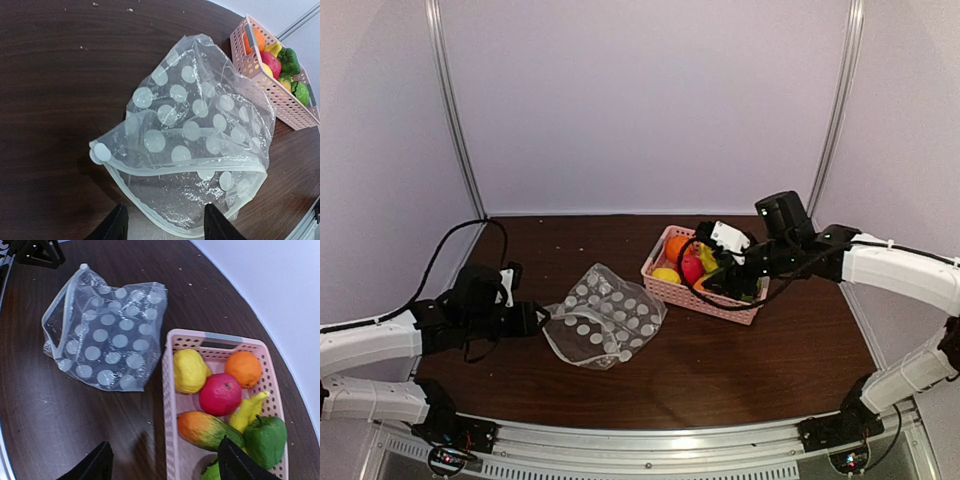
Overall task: Place the food in the zip-top bag and seal the zipper
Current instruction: Pass from the left arm to the right
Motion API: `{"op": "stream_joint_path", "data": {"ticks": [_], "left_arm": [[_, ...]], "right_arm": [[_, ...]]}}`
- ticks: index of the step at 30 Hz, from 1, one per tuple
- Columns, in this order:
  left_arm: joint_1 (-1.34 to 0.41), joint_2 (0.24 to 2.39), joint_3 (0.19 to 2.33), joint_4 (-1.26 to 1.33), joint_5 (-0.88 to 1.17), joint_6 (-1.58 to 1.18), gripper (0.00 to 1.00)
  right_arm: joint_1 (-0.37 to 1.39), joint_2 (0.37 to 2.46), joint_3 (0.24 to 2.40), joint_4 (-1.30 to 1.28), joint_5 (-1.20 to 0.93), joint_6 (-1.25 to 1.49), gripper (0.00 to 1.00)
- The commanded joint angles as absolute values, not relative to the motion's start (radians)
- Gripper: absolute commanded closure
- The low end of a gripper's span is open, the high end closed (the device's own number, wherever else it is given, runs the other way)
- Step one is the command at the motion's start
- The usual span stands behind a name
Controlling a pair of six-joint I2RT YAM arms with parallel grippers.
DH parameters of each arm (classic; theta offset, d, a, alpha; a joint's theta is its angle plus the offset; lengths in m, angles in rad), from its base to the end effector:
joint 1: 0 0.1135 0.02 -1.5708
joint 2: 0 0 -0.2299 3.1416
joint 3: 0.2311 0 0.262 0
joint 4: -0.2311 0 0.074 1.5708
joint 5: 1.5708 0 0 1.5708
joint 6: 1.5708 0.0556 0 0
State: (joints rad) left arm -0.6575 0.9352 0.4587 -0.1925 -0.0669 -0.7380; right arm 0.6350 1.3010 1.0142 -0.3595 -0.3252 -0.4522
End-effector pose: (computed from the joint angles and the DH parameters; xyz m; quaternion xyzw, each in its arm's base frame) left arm 0.1916 -0.1433 0.1546 -0.0508 0.8982 -0.2568 0.3531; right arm 0.2483 0.2050 0.2442 -0.5186 0.7186 0.1845 0.4250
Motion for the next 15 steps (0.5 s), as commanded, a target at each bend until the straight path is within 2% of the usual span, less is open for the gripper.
{"op": "stream_joint_path", "data": {"ticks": [1, 7, 15], "left_arm": [[-0.704, 1.014, 0.442, -0.149, -0.077, -0.865, 0.48], [-0.723, 1.046, 0.417, -0.18, -0.13, -1.029, 0.53], [-0.726, 1.133, 0.398, -0.103, -0.133, -1.09, 0.54]], "right_arm": [[0.79, 1.449, 1.132, -0.452, -0.317, -0.461, 0.3], [0.969, 1.635, 1.291, -0.429, -0.279, -0.373, 0.29], [1.049, 1.94, 1.547, -0.43, -0.239, -0.228, 0.29]]}}
